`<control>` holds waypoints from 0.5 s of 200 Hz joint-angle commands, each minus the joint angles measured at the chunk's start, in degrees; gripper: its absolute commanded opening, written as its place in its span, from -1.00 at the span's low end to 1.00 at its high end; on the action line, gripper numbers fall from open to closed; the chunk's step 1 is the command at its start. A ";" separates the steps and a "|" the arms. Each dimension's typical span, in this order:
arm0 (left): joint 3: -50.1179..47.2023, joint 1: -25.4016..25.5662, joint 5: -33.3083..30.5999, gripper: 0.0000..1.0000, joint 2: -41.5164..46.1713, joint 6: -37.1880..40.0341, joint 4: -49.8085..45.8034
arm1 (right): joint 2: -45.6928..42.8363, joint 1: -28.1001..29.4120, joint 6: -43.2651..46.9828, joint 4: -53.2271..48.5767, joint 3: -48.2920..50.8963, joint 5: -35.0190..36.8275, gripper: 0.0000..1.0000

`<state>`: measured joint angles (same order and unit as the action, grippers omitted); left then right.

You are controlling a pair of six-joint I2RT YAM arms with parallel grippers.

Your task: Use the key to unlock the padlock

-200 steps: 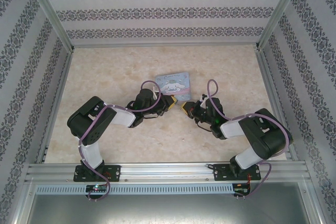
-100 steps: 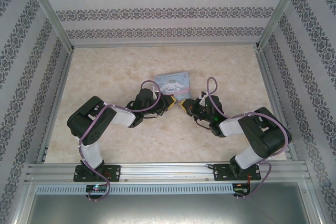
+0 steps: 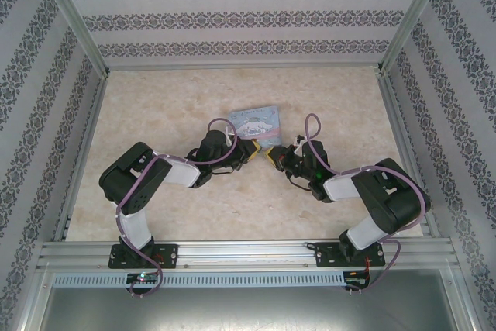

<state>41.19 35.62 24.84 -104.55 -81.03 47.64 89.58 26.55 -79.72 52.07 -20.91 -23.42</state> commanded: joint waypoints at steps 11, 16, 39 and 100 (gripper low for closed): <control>1.80 0.77 1.00 -1.00 -0.65 1.54 1.45 | -0.77 1.23 -0.52 1.98 -1.41 -1.43 -1.00; 1.80 0.77 0.91 -1.00 -0.65 1.58 1.41 | -0.89 1.23 -0.56 1.98 -1.24 -1.43 -1.00; 1.86 0.77 0.80 -1.00 -0.65 1.78 1.14 | -1.33 1.23 -0.52 1.73 -1.20 -1.23 -1.00; 1.44 0.86 0.87 -1.00 -0.59 2.24 0.83 | -1.44 0.28 -0.17 0.97 -1.97 -1.80 -1.00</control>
<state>41.28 35.64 24.82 -104.55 -80.07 47.18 89.41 26.87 -79.81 51.59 -20.91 -23.42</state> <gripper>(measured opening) 0.094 0.065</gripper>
